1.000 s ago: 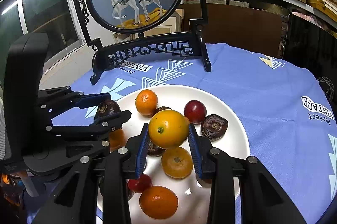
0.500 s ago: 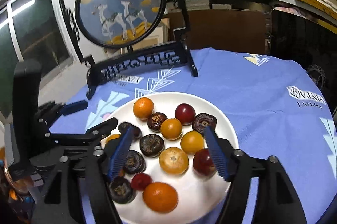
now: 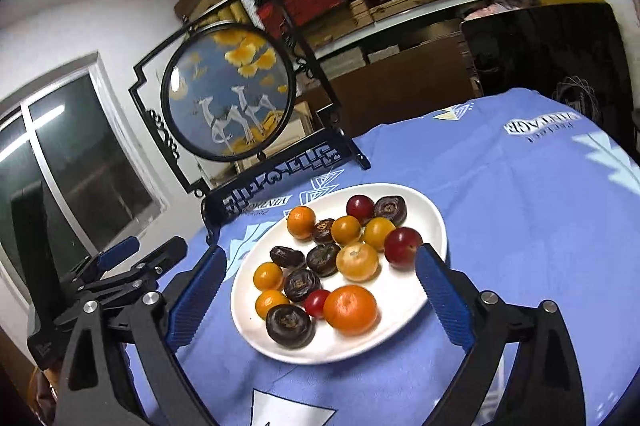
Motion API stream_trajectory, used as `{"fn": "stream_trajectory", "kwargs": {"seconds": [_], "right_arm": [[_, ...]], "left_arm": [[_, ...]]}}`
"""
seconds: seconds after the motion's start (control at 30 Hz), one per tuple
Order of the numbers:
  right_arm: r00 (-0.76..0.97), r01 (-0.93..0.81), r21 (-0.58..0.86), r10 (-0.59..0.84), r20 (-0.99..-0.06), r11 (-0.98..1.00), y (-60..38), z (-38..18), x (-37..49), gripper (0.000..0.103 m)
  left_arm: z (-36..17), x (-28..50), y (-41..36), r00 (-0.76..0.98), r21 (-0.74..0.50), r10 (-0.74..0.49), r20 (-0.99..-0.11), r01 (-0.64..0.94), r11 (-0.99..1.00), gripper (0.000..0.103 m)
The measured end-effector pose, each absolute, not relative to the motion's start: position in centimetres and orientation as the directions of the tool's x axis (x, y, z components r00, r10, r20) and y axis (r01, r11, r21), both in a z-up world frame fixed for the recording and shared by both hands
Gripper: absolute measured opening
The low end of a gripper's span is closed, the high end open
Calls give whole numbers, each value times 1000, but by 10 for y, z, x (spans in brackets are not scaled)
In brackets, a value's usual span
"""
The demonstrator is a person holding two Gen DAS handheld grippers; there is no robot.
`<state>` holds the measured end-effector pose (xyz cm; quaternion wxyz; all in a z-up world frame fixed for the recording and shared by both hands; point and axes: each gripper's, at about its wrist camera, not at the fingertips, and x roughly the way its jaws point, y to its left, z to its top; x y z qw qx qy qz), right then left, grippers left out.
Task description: Organize fruits
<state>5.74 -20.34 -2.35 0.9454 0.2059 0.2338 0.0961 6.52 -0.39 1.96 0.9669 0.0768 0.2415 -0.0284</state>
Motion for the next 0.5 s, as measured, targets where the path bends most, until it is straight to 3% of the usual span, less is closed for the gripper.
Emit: {"fn": "stream_trajectory", "kwargs": {"seconds": [0.13,0.27,0.5], "right_arm": [[885,-68,300,196,-423,952,-191,-26,57,97],[907,-69,150,125,-401,986,-174,-23,52,97],[901,-104,104,138,-411,989,-164,-25,51,97]], "left_arm": [[3,72,7,866,53,-33,-499,68,996,98],[-6,77,12,858,71,-6,-513,49,996,98],[-6,70,10,867,78,-30,-498,79,994,98]]}}
